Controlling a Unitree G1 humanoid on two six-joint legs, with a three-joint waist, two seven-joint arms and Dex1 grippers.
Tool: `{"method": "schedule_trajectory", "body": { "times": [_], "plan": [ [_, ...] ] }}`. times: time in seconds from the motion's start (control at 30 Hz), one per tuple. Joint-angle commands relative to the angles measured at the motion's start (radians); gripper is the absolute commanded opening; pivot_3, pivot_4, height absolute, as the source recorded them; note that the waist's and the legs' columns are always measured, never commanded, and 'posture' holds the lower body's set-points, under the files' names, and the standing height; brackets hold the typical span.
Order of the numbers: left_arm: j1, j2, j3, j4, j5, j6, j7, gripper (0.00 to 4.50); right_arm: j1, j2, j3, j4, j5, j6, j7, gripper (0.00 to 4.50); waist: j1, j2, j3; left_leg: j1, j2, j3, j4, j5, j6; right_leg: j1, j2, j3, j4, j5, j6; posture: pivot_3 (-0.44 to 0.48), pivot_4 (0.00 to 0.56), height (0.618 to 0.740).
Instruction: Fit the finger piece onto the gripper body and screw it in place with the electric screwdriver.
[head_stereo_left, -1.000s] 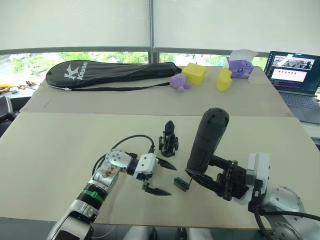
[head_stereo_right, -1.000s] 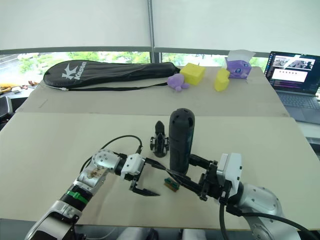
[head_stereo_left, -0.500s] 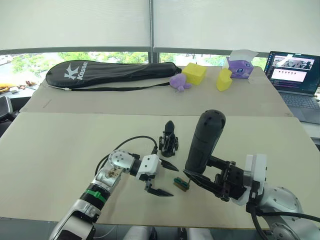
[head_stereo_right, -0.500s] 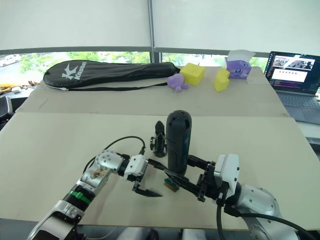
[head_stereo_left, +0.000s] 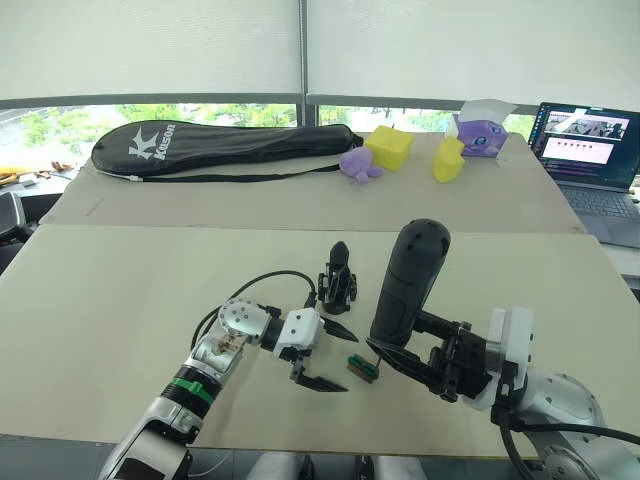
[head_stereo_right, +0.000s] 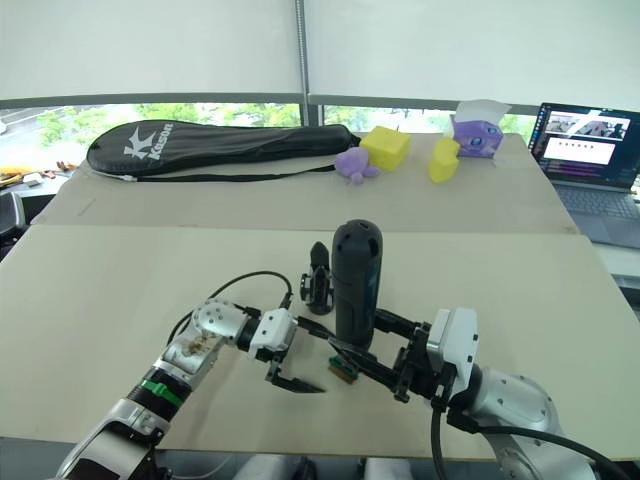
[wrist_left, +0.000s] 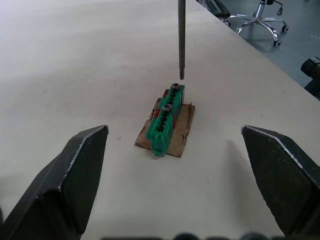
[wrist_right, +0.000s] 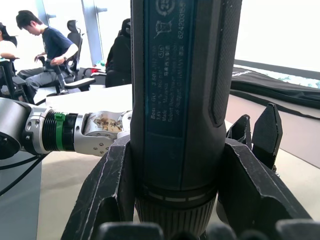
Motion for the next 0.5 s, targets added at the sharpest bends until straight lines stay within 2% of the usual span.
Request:
{"method": "schedule_trajectory", "body": {
  "times": [0.03, 0.5],
  "plan": [
    [-0.018, -0.004, -0.006, -0.005, -0.003, -0.002, -0.004, 4.5, -0.014, 0.001, -0.007, -0.032, 0.008, -0.053, -0.004, 1.91, 0.0, 0.0, 0.0, 0.0, 0.0, 0.0, 0.0, 0.0, 0.0, 0.0, 0.0, 0.0, 0.0, 0.0, 0.0, 0.0, 0.15, 0.737],
    [-0.031, -0.005, -0.013, 0.006, -0.001, -0.001, -0.007, 4.5, -0.026, 0.004, 0.004, -0.017, -0.014, -0.066, -0.009, 1.91, 0.0, 0.0, 0.0, 0.0, 0.0, 0.0, 0.0, 0.0, 0.0, 0.0, 0.0, 0.0, 0.0, 0.0, 0.0, 0.0, 0.15, 0.737]
  ]
}}
